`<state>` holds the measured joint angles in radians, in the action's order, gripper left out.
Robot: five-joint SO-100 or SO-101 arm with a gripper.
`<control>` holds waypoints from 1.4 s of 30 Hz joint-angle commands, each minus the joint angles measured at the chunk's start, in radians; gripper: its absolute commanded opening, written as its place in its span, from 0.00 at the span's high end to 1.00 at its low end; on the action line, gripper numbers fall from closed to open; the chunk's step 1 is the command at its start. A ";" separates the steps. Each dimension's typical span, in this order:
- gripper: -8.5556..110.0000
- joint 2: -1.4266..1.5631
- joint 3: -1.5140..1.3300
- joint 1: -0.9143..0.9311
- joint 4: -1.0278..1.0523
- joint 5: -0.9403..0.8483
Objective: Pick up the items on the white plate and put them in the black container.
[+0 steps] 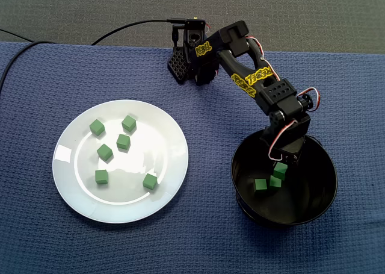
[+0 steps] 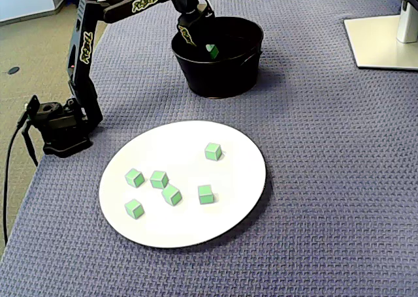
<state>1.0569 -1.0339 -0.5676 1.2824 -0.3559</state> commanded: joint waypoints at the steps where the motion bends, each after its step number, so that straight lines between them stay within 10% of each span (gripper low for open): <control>1: 0.93 -0.003 0.008 -0.009 -0.017 -0.020; 15: 0.69 0.244 0.183 0.064 0.178 -0.026; 24: 0.66 0.454 0.462 0.469 0.407 0.310; 42: 0.60 0.006 0.318 0.836 0.446 0.718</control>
<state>1.1259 -0.6980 0.2761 1.7196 0.3145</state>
